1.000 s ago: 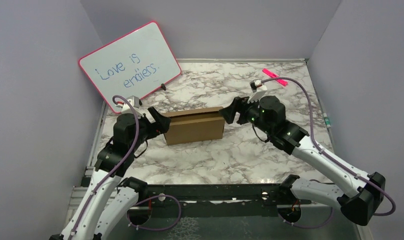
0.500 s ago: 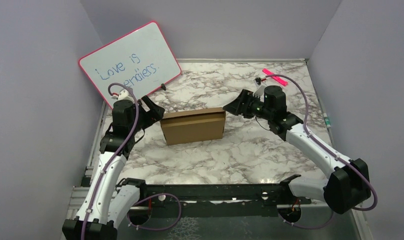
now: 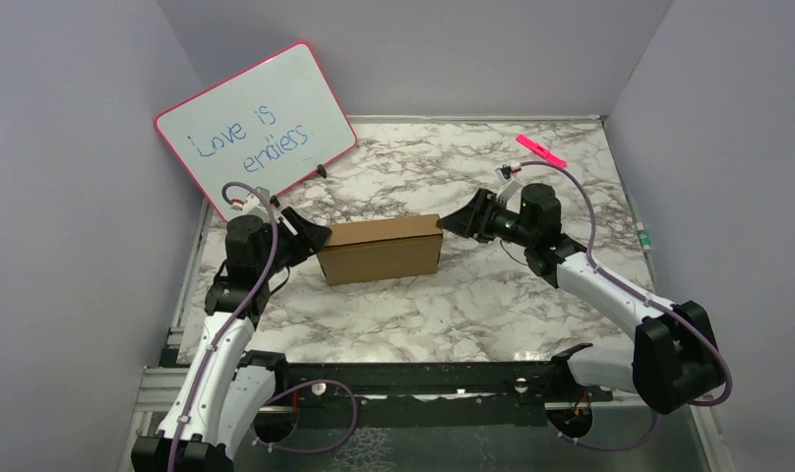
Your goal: Fold the paper box
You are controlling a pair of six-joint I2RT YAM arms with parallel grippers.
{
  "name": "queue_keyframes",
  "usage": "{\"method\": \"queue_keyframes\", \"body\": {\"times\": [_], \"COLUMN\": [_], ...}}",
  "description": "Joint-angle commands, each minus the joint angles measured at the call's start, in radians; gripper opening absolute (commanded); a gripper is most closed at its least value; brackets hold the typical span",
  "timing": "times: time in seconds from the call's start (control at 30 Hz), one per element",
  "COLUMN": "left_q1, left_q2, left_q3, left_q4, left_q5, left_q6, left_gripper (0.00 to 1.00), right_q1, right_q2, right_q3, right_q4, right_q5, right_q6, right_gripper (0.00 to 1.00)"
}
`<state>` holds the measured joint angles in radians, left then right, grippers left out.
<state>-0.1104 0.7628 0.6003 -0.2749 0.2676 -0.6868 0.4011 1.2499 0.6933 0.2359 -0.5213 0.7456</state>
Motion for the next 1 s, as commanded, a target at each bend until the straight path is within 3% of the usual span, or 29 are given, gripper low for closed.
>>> {"method": "queue_keyframes", "body": {"times": [0.0, 0.17, 0.33, 0.7, 0.8, 0.97], "left_q1": [0.0, 0.0, -0.011, -0.189, -0.151, -0.01], "left_q2": [-0.01, -0.007, 0.113, 0.317, 0.274, 0.231], "left_q3": [-0.1, -0.214, -0.262, -0.224, -0.221, -0.211], "left_q4": [-0.014, 0.167, 0.396, 0.574, 0.544, 0.532], "left_q5": [0.097, 0.179, 0.269, 0.278, 0.272, 0.385], "left_q6": [-0.005, -0.052, -0.108, -0.157, -0.164, -0.197], "left_gripper": [0.58, 0.46, 0.37, 0.4, 0.46, 0.53], "right_q1": [0.007, 0.005, -0.014, -0.06, -0.064, -0.073], "right_q2": [0.044, 0.076, 0.099, 0.049, 0.064, 0.043], "right_q3": [-0.087, -0.166, -0.224, -0.232, -0.205, -0.203], "right_q4": [-0.001, 0.091, 0.142, 0.135, 0.115, 0.116], "right_q5": [-0.032, 0.008, 0.052, 0.121, 0.1, 0.089], "right_q6": [-0.069, -0.108, -0.144, -0.243, -0.261, -0.253], "right_gripper": [0.6, 0.57, 0.54, 0.44, 0.41, 0.39]}}
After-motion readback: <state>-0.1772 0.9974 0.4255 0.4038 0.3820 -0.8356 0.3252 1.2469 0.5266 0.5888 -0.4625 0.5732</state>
